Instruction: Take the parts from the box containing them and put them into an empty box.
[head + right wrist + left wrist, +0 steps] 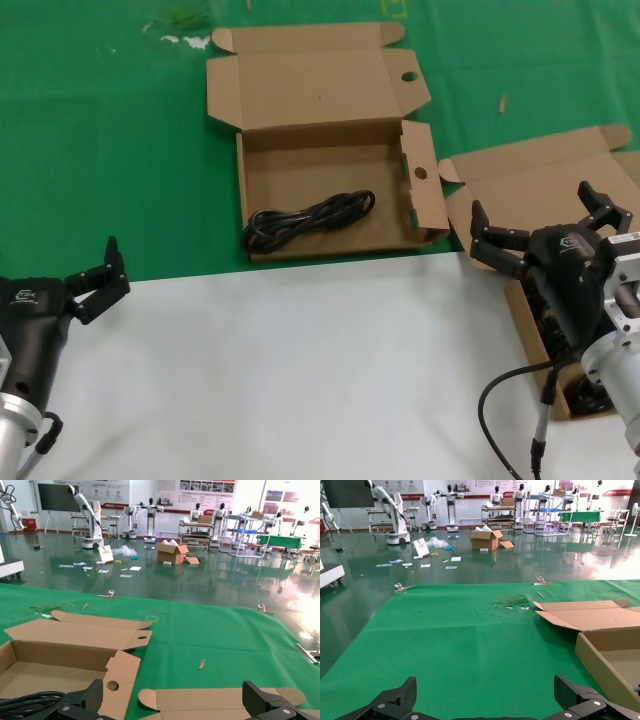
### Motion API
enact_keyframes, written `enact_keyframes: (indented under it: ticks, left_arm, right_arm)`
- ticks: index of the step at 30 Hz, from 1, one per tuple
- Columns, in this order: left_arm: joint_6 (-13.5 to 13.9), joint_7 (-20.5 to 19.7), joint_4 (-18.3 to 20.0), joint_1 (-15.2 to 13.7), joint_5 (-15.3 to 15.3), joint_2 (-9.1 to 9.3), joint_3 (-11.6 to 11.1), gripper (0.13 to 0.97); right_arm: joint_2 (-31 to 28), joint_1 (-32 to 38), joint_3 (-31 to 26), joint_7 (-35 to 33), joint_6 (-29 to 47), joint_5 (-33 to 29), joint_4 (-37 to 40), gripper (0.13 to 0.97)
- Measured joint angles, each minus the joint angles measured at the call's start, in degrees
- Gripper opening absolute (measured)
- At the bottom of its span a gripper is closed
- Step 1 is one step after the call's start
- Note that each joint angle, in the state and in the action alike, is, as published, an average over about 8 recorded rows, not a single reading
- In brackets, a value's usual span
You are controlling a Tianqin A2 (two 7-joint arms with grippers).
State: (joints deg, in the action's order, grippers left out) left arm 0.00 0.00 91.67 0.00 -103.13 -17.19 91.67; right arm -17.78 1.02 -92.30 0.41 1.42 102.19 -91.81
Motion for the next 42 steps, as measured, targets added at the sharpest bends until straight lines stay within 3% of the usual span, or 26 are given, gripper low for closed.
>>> enact_keyframes:
  ticks: [42]
  left_arm:
    - [0.00,0.00,0.00,0.00,0.00,0.00,0.00,0.966]
  right_arm:
    - [0.00,0.00,0.00,0.00,0.00,0.00,0.00,0.966]
